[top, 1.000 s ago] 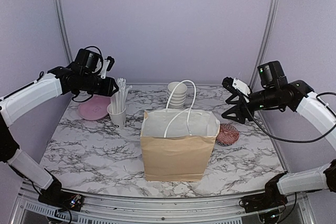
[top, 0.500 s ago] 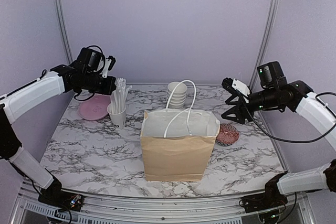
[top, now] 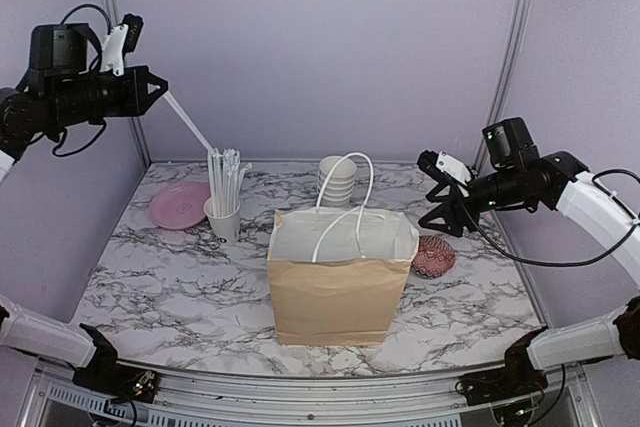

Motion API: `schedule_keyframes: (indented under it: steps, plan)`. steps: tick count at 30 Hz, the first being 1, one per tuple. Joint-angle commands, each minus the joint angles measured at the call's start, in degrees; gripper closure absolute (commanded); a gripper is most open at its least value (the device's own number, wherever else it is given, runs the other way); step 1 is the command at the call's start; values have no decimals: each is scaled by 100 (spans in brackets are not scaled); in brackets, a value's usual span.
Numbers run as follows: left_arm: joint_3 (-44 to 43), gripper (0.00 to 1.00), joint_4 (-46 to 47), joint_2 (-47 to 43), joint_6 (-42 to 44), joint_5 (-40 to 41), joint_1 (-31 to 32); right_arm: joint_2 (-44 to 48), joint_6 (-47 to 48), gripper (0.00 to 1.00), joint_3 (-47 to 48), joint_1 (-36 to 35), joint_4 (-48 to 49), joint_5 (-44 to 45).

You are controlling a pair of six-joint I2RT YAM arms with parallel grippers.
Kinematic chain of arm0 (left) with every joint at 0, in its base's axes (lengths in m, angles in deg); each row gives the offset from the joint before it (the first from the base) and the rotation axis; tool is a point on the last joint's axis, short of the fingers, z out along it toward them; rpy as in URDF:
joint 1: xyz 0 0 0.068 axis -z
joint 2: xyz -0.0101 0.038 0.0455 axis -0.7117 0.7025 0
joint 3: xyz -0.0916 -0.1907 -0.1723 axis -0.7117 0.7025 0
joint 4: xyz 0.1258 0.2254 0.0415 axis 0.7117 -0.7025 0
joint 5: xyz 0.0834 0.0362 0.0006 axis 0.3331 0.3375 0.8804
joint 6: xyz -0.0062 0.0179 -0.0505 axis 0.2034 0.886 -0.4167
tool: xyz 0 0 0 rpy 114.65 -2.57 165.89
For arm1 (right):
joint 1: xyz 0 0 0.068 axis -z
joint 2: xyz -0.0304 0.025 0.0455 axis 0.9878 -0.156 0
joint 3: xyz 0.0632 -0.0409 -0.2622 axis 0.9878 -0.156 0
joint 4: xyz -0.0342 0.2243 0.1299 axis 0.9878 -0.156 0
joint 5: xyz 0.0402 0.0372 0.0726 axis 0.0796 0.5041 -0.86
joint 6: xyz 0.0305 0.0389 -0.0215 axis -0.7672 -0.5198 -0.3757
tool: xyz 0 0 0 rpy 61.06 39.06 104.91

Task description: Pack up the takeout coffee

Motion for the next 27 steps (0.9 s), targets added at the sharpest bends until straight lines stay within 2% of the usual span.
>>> schedule_keyframes:
  steps: [1, 5, 8, 13, 17, 21, 27]
  plan:
    - [-451, 100, -412, -340, -340, -762, 256, -15, 14, 33, 272, 42, -23, 112]
    - [-514, 100, -80, -427, -773, -1789, 664, -65, 8, 33, 265, 42, -24, 223]
    - [-456, 100, 172, -305, -1018, -1993, 1204, -87, -11, 34, 265, 42, -24, 210]
    - [-280, 100, 521, 154, -1018, -1639, 2158, -95, -16, 33, 313, 51, -24, 276]
    - [380, 100, 1605, 482, -1132, -1567, 2647, -105, -14, 33, 280, 52, -15, 283]
    - [873, 100, 2416, 896, -1185, -1215, 2930, -88, -7, 33, 261, 51, -15, 330]
    - [1229, 100, 3036, 1374, -1215, -830, 3006, -95, -2, 33, 270, 51, 2, 298]
